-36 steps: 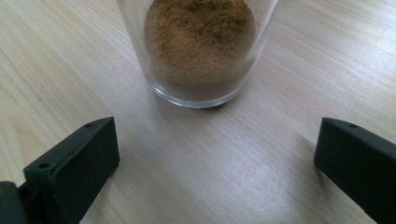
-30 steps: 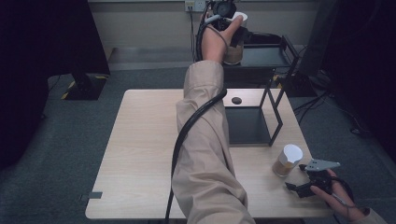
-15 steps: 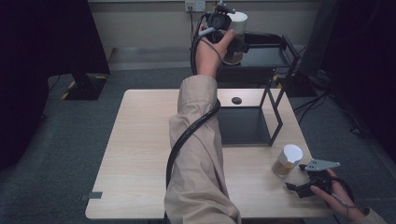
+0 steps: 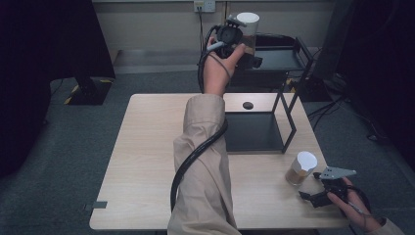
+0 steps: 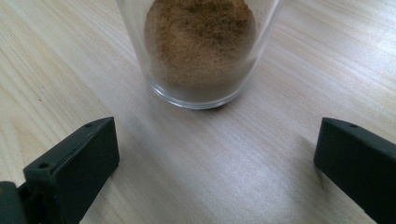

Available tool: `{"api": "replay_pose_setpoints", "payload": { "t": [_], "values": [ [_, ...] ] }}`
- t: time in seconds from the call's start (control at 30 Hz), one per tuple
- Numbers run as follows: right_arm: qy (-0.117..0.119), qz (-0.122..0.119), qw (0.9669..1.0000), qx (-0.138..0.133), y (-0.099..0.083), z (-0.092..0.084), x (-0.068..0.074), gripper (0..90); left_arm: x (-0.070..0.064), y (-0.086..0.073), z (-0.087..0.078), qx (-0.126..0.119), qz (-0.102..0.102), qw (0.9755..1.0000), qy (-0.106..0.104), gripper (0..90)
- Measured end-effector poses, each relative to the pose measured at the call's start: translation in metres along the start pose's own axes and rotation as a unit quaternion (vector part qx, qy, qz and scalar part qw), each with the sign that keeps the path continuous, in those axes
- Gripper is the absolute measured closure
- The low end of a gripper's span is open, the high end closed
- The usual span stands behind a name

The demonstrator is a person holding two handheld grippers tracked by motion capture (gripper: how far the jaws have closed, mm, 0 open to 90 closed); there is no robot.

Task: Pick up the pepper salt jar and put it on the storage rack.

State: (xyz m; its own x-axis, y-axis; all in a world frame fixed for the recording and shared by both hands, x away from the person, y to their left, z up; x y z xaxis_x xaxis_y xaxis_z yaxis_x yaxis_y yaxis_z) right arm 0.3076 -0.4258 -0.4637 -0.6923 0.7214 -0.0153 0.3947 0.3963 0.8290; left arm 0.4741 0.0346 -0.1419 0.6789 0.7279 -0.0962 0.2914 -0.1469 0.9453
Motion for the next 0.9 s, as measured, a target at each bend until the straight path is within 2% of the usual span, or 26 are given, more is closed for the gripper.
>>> {"api": "replay_pose_setpoints", "payload": {
  "t": [0.23, 0.53, 0.9],
  "values": [
    [0.000, 0.000, 1.0000, 0.000, 0.000, 0.000, 0.000, 0.0, 0.000, -0.014, -0.002, -0.006, 0.002, 0.9999, -0.014, 1.8],
    [0.000, 0.000, 1.0000, 0.000, 0.000, 0.000, 0.000, 0.0, 0.000, -0.036, -0.005, -0.001, 0.002, 0.9997, -0.026, 1.8],
    [0.000, 0.000, 1.0000, 0.000, 0.000, 0.000, 0.000, 0.0, -0.001, -0.052, -0.009, -0.009, -0.001, 0.9993, -0.037, 1.8]
  ]
}}
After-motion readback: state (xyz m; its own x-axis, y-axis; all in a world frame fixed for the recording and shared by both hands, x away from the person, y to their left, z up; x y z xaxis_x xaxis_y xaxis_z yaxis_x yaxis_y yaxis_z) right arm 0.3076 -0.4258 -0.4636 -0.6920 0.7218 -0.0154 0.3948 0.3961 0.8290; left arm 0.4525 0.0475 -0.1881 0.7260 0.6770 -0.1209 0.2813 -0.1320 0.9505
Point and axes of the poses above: each handheld gripper's, and its own axes: z roughly forward along the jaws, y roughly out of its top, x roughly to its left, the point moved 7 cm from there along z, roughly forward along the jaws, and after that the axes turned 10 degrees about -x, right-handed, at the moved point
